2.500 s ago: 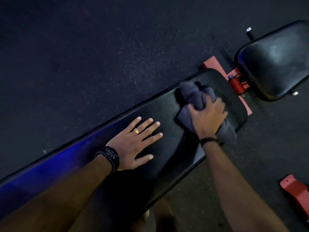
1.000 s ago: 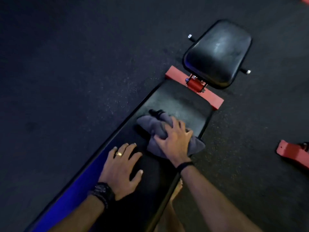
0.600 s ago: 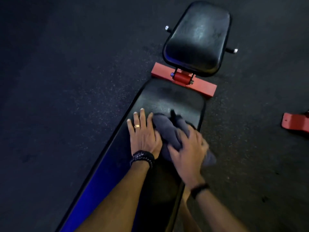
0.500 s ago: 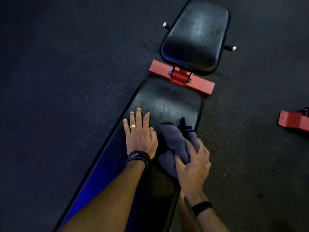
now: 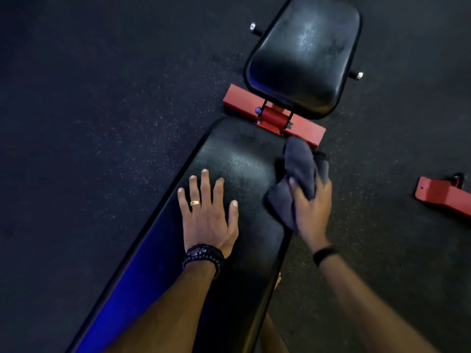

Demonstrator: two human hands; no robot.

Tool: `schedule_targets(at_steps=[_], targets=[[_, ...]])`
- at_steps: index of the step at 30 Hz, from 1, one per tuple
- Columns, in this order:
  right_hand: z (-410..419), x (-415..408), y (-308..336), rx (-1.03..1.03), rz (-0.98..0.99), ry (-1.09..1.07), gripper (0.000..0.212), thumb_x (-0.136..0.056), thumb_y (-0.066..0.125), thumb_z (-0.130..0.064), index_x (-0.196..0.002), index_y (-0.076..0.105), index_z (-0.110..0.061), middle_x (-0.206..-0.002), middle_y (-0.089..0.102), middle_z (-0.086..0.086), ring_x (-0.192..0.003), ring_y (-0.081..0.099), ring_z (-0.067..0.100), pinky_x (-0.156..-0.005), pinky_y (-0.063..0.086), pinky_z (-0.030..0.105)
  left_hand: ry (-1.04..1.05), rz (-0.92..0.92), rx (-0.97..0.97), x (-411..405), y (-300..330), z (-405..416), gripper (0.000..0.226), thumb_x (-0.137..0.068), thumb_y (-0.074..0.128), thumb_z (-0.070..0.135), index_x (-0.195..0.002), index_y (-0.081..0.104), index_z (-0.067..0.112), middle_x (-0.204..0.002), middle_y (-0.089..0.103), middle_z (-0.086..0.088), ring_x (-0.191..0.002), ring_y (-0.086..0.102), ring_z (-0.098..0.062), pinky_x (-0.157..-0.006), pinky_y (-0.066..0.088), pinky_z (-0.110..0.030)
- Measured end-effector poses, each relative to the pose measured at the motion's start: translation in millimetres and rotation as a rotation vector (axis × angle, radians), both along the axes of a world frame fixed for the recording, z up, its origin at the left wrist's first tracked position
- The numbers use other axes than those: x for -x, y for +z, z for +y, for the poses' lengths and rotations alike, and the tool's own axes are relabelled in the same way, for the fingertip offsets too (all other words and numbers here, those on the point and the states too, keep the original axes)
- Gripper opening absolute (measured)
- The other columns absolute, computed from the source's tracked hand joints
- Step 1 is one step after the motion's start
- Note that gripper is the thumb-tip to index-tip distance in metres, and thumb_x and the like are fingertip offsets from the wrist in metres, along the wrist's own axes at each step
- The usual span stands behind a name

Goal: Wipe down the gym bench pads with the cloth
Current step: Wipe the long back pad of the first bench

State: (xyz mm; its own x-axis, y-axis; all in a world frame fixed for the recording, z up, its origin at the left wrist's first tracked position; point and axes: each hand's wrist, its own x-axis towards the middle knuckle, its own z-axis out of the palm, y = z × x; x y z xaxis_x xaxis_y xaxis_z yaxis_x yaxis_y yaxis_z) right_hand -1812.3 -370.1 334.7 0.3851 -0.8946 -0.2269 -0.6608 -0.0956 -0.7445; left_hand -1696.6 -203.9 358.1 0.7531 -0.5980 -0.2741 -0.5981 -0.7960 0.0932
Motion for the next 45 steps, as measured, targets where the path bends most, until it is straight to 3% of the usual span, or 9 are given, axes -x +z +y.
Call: schedule_targets(at_steps=[3,8,15,23,27,32,36,40,45], targets=[[1.9,2.2,-0.8,0.072,0.137,0.041,0.058,-0.085,0.054,-0.061,-0.135,0.052,-0.031,-0.136,0.049,0.009,-0.122,0.05,0.028,-0.099,0.045,0.038,0.0,0.003,0.002,-0.2,-1.1,-0.3,0.057,-0.095,0.03,0.047,-0.144,0.038,0.019,-0.159,0.025,-0.013,-0.146,0.024,-0.036,-0.118,0.017,-0.058],[-95.1,-131.5,-34.5,0.156,0.534,0.355,0.058,-0.084,0.046,-0.071,-0.118,0.058,-0.026,-0.117,0.066,0.011,-0.107,0.062,0.037,-0.083,0.048,0.042,-0.01,0.001,-0.01,-3.2,-4.6,1.9,0.057,-0.094,0.032,0.046,-0.144,0.037,0.02,-0.16,0.025,-0.014,-0.146,0.024,-0.036,-0.118,0.013,-0.058],[-30.1,-263.8,-29.2,0.23,0.494,0.893,0.054,-0.081,0.054,-0.069,-0.119,0.057,-0.031,-0.12,0.061,0.006,-0.113,0.057,0.03,-0.09,0.043,0.045,-0.011,0.023,-0.003,-6.2,-3.3,3.6,0.056,-0.094,0.029,0.045,-0.145,0.035,0.023,-0.16,0.023,-0.01,-0.147,0.023,-0.033,-0.117,0.008,-0.053],[-76.5,-66.7,-13.5,0.327,0.453,0.529,0.066,-0.084,0.038,-0.08,-0.13,0.052,-0.035,-0.122,0.055,0.01,-0.109,0.052,0.035,-0.085,0.05,0.05,0.022,0.067,0.003,-5.8,-0.4,0.1,0.058,-0.092,0.031,0.044,-0.146,0.034,0.022,-0.162,0.02,-0.011,-0.148,0.02,-0.034,-0.117,0.011,-0.055],[-78.2,-112.6,-25.4,0.305,0.589,0.405,0.059,-0.083,0.044,-0.074,-0.125,0.053,-0.034,-0.121,0.056,0.012,-0.113,0.052,0.038,-0.09,0.046,0.055,0.014,0.068,-0.006,-6.4,0.5,0.4,0.058,-0.092,0.032,0.044,-0.145,0.035,0.022,-0.161,0.021,-0.011,-0.148,0.022,-0.034,-0.117,0.011,-0.055],[-29.8,-237.4,-26.7,0.318,0.551,0.691,0.054,-0.083,0.045,-0.069,-0.122,0.059,-0.034,-0.122,0.059,0.005,-0.116,0.051,0.03,-0.093,0.037,0.05,-0.01,0.025,-0.006,-7.6,0.1,1.1,0.057,-0.091,0.034,0.043,-0.142,0.04,0.019,-0.158,0.029,-0.013,-0.144,0.029,-0.036,-0.115,0.014,-0.055],[1.5,-208.7,-8.5,0.467,0.27,0.985,0.052,-0.081,0.05,-0.066,-0.122,0.061,-0.035,-0.119,0.057,0.004,-0.114,0.05,0.028,-0.089,0.034,0.045,0.009,0.03,0.0,-5.1,0.2,1.0,0.056,-0.091,0.034,0.041,-0.142,0.039,0.019,-0.155,0.034,-0.013,-0.146,0.026,-0.034,-0.118,0.014,-0.055],[-69.2,-128.2,-33.9,0.358,0.423,0.608,0.072,-0.079,0.035,-0.073,-0.135,0.053,-0.031,-0.127,0.058,0.009,-0.115,0.053,0.033,-0.093,0.043,0.047,0.026,0.046,-0.002,-5.2,1.5,-1.1,0.056,-0.091,0.033,0.042,-0.144,0.035,0.022,-0.161,0.024,-0.009,-0.148,0.022,-0.032,-0.118,0.012,-0.054],[-63.7,-48.1,-10.3,0.167,0.391,0.215,0.057,-0.083,0.045,-0.064,-0.128,0.052,-0.029,-0.117,0.056,0.019,-0.103,0.054,0.042,-0.085,0.048,0.051,0.036,0.065,-0.002,-4.3,1.0,0.3,0.057,-0.091,0.03,0.042,-0.144,0.036,0.022,-0.162,0.021,-0.008,-0.148,0.021,-0.032,-0.119,0.014,-0.056]])
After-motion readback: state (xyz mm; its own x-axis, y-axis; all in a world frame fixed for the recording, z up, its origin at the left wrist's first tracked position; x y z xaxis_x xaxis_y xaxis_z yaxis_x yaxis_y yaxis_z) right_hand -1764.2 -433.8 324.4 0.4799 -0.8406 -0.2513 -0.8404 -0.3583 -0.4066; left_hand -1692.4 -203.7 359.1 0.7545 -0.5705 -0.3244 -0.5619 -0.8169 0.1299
